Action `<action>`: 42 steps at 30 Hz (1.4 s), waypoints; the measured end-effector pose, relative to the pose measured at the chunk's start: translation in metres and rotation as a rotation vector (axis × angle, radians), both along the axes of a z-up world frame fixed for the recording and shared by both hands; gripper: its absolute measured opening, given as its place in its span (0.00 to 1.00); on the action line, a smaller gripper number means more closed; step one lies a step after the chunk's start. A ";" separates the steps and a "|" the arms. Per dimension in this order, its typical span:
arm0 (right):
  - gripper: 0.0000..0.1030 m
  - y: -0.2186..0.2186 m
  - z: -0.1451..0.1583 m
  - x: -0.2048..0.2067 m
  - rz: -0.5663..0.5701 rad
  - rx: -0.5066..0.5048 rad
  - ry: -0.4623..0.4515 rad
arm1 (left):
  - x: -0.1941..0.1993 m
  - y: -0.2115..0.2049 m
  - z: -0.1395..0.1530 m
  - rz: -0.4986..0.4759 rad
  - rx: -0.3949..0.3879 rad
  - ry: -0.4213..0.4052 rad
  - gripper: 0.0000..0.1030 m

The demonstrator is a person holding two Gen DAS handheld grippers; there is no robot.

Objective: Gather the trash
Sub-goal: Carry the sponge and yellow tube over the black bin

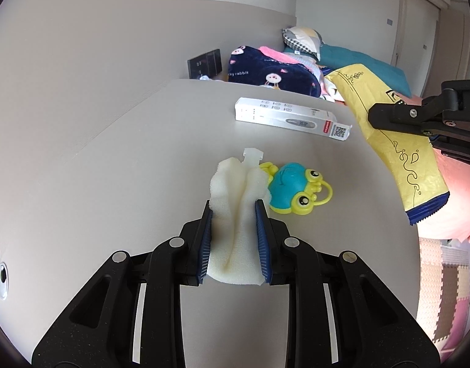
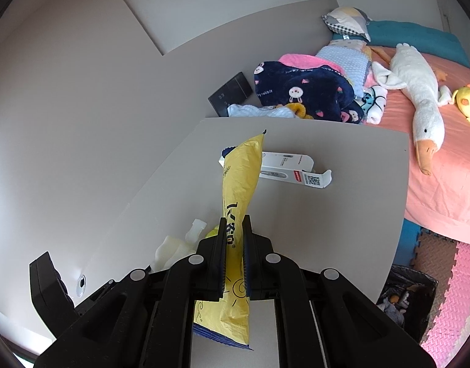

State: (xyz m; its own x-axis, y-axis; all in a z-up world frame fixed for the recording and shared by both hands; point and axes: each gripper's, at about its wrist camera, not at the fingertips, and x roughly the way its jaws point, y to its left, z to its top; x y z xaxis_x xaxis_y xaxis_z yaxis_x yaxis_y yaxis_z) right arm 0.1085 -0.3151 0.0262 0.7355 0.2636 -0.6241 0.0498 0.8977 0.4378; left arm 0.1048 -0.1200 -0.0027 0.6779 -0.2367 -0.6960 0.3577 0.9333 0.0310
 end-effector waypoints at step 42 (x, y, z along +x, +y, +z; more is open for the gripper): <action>0.10 -0.139 0.002 -0.165 -0.281 -0.128 -0.077 | -0.120 -0.162 0.039 -0.320 -0.038 -0.020 0.25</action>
